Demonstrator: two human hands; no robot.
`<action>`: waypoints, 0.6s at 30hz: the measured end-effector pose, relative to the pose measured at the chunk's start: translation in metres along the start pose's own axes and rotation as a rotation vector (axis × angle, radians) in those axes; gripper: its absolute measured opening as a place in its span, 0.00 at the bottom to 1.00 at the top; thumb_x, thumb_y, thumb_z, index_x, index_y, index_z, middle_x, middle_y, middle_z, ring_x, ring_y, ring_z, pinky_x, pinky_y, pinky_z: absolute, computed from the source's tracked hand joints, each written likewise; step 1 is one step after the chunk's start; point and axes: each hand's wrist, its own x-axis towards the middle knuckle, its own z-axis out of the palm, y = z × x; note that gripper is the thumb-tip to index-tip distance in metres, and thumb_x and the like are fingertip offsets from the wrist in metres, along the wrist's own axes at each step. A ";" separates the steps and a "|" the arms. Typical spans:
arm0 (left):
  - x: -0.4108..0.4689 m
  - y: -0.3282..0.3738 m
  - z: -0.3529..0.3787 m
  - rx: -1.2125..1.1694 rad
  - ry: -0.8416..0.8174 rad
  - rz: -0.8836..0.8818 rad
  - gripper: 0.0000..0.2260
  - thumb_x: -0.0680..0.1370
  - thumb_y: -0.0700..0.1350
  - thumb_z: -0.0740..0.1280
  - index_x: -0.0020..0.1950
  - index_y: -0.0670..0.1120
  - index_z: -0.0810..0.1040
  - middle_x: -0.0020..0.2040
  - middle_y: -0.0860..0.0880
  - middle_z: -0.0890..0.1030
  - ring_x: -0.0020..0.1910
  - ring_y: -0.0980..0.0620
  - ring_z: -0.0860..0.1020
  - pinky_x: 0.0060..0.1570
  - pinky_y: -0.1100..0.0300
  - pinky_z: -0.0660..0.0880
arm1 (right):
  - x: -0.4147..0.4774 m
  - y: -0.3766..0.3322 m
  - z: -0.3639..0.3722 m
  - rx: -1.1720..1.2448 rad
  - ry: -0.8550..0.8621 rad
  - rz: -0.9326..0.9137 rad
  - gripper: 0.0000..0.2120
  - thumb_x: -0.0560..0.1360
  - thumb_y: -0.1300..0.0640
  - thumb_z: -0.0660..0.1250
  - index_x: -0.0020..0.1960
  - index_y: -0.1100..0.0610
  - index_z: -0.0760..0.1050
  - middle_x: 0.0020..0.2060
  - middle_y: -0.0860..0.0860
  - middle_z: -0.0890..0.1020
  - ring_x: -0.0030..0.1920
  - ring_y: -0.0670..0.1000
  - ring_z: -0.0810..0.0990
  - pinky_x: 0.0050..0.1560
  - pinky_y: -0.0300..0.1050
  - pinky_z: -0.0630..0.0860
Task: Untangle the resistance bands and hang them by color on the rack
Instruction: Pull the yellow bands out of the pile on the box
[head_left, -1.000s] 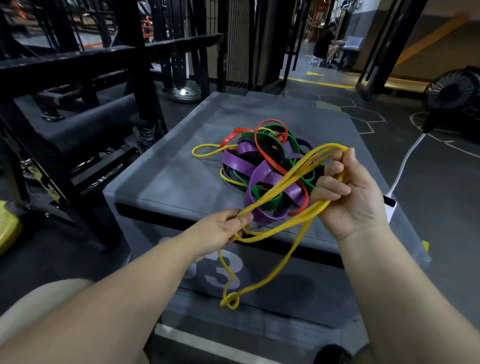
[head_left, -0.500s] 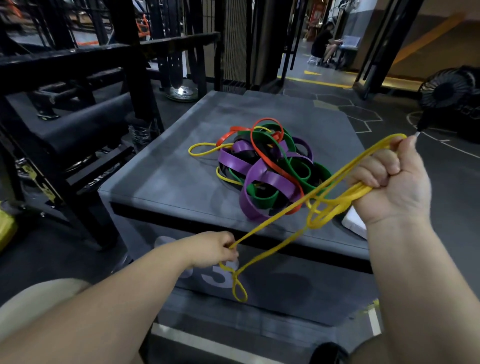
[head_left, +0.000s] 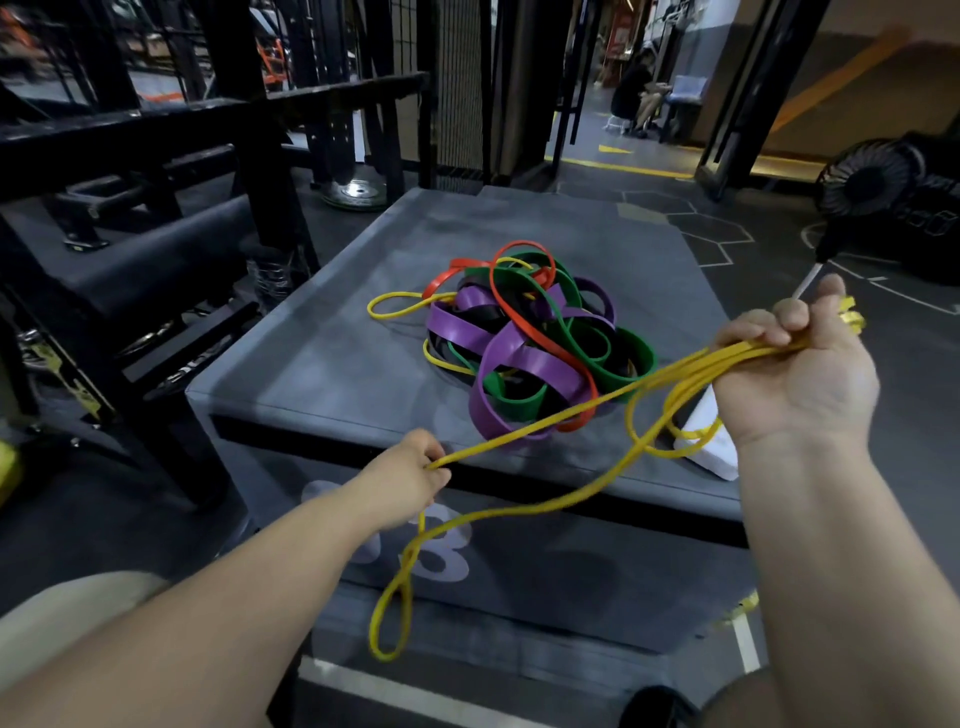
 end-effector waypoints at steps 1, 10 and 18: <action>0.001 -0.002 -0.001 0.045 -0.005 -0.009 0.02 0.79 0.45 0.63 0.50 0.49 0.71 0.43 0.46 0.79 0.41 0.48 0.79 0.44 0.55 0.75 | 0.001 -0.002 0.000 0.009 0.006 -0.006 0.07 0.83 0.56 0.56 0.52 0.49 0.72 0.27 0.47 0.67 0.25 0.46 0.62 0.27 0.37 0.65; 0.001 -0.006 -0.005 0.065 -0.096 -0.064 0.06 0.80 0.43 0.61 0.43 0.47 0.73 0.39 0.48 0.81 0.40 0.50 0.76 0.37 0.62 0.69 | 0.000 0.001 -0.003 -0.098 -0.044 0.028 0.06 0.83 0.56 0.57 0.53 0.49 0.72 0.28 0.46 0.67 0.25 0.45 0.62 0.27 0.37 0.65; -0.014 0.014 -0.007 0.333 0.072 0.485 0.11 0.81 0.47 0.57 0.60 0.50 0.76 0.51 0.51 0.75 0.51 0.50 0.74 0.54 0.55 0.70 | -0.016 0.026 -0.001 -0.304 -0.102 0.124 0.08 0.83 0.58 0.54 0.57 0.49 0.69 0.28 0.48 0.72 0.27 0.47 0.71 0.33 0.38 0.73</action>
